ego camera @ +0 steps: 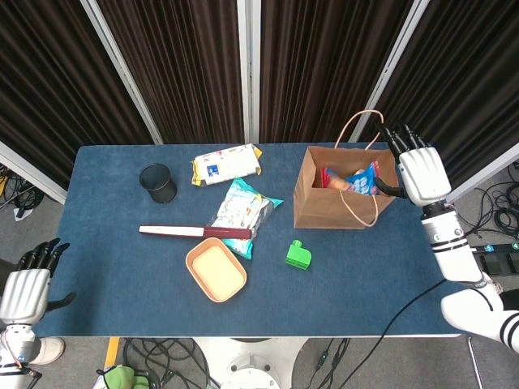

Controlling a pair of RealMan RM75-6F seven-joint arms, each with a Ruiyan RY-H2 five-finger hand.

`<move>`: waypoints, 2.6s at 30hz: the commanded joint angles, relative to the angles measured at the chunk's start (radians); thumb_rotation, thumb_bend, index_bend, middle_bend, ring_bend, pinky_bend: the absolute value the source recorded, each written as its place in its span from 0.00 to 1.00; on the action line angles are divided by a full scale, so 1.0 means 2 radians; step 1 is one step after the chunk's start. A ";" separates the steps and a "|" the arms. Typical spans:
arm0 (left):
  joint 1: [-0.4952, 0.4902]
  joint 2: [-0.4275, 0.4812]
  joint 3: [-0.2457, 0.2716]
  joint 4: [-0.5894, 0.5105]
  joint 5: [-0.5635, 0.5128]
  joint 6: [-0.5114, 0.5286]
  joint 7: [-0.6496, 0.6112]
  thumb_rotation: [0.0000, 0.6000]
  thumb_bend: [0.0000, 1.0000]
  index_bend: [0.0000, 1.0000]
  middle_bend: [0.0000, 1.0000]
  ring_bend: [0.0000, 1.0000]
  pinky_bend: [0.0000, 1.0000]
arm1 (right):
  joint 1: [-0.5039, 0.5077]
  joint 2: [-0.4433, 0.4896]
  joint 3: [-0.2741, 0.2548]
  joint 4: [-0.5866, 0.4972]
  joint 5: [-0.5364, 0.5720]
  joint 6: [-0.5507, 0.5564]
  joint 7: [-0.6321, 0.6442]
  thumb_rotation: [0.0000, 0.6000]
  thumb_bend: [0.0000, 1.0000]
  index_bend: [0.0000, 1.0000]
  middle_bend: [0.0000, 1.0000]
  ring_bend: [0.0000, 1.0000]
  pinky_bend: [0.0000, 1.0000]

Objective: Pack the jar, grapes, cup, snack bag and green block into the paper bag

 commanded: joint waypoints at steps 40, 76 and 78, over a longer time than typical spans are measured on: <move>0.002 -0.003 -0.001 0.008 -0.005 0.001 -0.008 1.00 0.07 0.21 0.20 0.14 0.18 | 0.021 -0.077 -0.117 -0.064 -0.154 -0.150 -0.056 1.00 0.00 0.07 0.20 0.05 0.26; 0.002 -0.008 -0.001 0.016 -0.011 -0.005 -0.018 1.00 0.07 0.21 0.20 0.14 0.18 | 0.061 -0.211 -0.158 0.136 -0.194 -0.091 -0.085 1.00 0.23 0.54 0.40 0.17 0.28; 0.002 -0.008 -0.001 0.016 -0.011 -0.005 -0.018 1.00 0.07 0.21 0.20 0.14 0.18 | 0.060 -0.202 -0.159 0.124 -0.208 -0.062 -0.072 1.00 0.23 0.55 0.41 0.17 0.28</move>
